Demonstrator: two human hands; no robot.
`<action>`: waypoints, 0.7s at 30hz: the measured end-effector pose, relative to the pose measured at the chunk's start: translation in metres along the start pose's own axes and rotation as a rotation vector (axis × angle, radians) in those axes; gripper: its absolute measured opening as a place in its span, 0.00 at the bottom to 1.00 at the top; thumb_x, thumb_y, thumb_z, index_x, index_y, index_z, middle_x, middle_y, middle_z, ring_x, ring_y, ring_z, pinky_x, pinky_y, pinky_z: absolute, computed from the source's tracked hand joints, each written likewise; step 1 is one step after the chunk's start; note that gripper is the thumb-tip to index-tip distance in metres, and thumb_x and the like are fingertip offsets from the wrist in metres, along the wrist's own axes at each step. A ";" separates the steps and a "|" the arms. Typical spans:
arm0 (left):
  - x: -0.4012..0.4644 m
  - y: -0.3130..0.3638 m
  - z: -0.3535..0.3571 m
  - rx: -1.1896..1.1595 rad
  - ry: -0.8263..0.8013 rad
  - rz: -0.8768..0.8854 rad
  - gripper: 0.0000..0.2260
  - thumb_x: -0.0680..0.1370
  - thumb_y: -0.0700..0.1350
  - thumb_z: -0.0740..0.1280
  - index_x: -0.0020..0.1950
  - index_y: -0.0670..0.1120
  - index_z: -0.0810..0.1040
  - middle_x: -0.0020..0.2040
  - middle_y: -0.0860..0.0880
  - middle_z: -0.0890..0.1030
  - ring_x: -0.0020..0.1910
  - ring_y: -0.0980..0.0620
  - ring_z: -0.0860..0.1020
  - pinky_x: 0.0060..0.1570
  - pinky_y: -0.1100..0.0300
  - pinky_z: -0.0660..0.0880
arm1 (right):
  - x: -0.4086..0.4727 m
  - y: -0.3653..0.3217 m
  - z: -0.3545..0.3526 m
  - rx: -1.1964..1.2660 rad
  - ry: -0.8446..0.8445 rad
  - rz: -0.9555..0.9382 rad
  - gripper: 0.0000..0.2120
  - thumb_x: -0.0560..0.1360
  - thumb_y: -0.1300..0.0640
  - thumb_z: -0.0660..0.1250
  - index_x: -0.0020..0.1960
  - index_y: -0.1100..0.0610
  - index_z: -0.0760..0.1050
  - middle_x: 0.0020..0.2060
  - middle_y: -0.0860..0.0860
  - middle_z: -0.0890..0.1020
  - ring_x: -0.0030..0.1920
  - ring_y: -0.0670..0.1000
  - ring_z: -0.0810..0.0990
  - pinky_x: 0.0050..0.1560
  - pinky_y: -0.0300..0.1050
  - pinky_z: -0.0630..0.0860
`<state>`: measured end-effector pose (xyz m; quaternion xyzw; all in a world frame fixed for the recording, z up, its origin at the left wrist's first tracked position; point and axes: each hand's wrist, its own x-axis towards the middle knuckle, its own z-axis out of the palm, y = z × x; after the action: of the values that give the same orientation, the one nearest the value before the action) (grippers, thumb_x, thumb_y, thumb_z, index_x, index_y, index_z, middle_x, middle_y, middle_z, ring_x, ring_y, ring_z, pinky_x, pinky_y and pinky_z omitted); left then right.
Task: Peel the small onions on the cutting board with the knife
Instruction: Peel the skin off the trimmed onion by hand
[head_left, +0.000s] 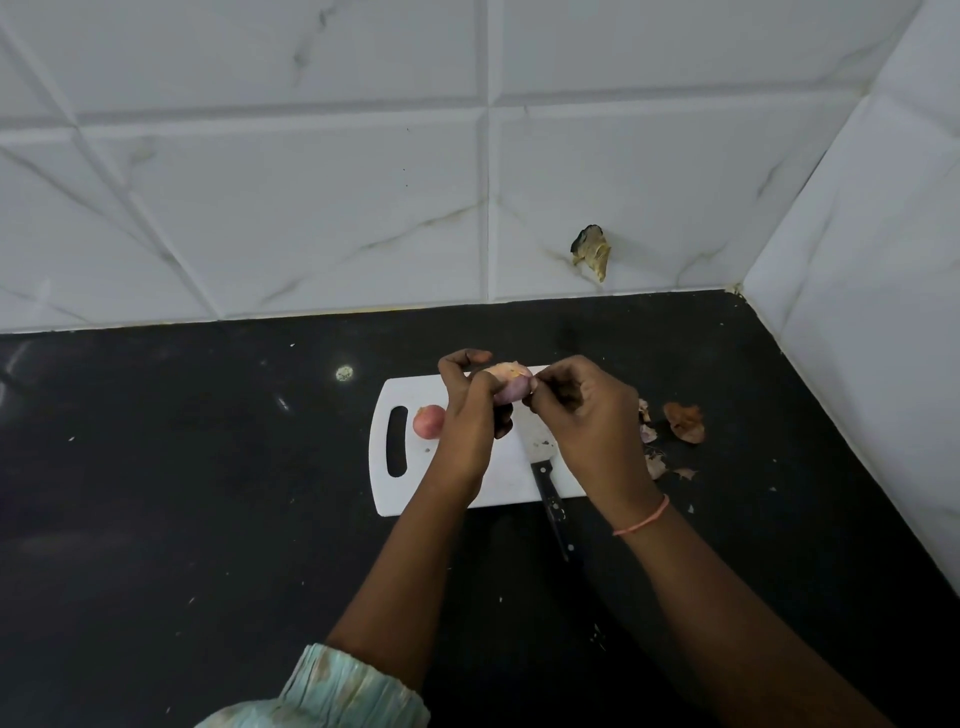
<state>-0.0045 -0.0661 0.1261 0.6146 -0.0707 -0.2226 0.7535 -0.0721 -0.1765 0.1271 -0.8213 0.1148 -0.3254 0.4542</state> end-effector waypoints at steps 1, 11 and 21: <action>0.001 0.000 -0.001 0.019 -0.013 0.000 0.09 0.78 0.42 0.62 0.56 0.52 0.67 0.41 0.48 0.82 0.32 0.55 0.71 0.34 0.60 0.70 | 0.002 0.000 -0.001 -0.030 -0.016 -0.017 0.04 0.75 0.60 0.72 0.48 0.60 0.80 0.40 0.51 0.83 0.42 0.46 0.83 0.44 0.44 0.81; 0.014 -0.005 -0.014 0.034 -0.151 -0.119 0.20 0.72 0.49 0.70 0.61 0.52 0.66 0.48 0.45 0.75 0.33 0.55 0.69 0.35 0.63 0.71 | 0.019 0.005 -0.006 -0.027 -0.248 0.220 0.02 0.78 0.59 0.66 0.49 0.57 0.77 0.42 0.52 0.82 0.43 0.48 0.82 0.44 0.38 0.80; 0.012 -0.019 -0.010 -0.220 -0.114 -0.188 0.21 0.83 0.53 0.58 0.64 0.36 0.75 0.46 0.45 0.82 0.38 0.54 0.77 0.40 0.62 0.76 | 0.020 0.007 -0.008 0.539 -0.191 0.644 0.07 0.78 0.61 0.66 0.52 0.65 0.77 0.39 0.56 0.81 0.36 0.52 0.80 0.44 0.49 0.81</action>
<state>0.0051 -0.0650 0.1033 0.5187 -0.0307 -0.3333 0.7867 -0.0618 -0.1955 0.1330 -0.6219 0.2337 -0.1080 0.7396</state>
